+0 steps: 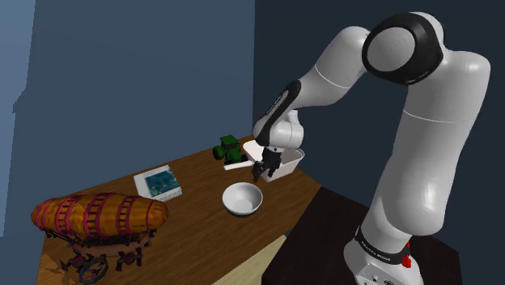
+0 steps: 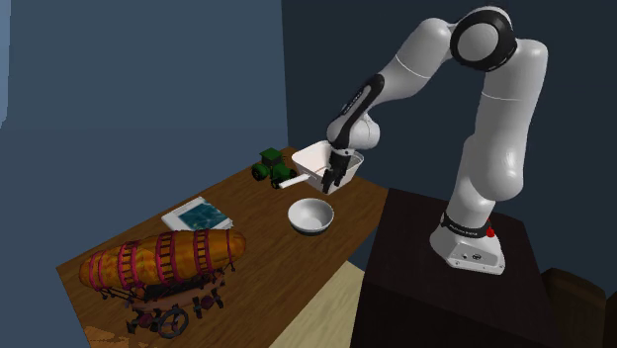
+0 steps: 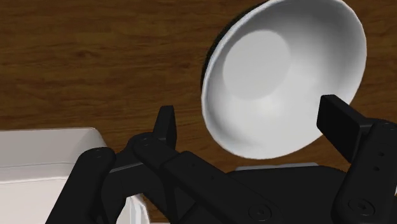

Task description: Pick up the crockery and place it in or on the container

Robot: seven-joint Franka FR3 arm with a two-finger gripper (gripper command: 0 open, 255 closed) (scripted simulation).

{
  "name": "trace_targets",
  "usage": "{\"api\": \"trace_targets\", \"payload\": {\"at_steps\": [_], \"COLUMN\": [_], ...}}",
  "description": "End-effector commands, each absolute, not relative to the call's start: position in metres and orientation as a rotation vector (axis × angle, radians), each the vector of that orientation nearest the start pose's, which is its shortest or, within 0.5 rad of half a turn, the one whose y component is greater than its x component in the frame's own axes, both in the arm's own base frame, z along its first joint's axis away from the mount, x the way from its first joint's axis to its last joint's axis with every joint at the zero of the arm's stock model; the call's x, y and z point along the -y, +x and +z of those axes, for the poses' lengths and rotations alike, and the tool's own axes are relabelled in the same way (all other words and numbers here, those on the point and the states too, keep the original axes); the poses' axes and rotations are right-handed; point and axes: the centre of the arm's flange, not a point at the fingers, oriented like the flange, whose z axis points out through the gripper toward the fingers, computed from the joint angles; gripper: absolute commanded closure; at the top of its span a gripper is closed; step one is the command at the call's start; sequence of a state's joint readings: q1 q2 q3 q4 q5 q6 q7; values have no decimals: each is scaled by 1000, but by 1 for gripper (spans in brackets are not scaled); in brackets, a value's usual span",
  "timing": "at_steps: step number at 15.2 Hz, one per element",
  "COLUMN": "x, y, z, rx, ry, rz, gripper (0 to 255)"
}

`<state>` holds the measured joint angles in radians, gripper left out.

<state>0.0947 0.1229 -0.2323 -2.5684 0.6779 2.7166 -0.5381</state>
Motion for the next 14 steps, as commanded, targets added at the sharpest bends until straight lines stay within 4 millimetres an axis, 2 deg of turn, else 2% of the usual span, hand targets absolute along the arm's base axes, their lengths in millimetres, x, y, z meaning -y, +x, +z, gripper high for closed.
{"api": "trace_targets", "payload": {"at_steps": [1, 5, 12, 14], "x": [91, 100, 91, 91], "y": [446, 463, 469, 470], "z": [194, 147, 112, 109], "rx": [-323, -339, -339, -339], "ry": [-2881, -2864, -2864, -2864], "rz": [-183, -199, -199, -199], "gripper": [0, 0, 0, 0]}}
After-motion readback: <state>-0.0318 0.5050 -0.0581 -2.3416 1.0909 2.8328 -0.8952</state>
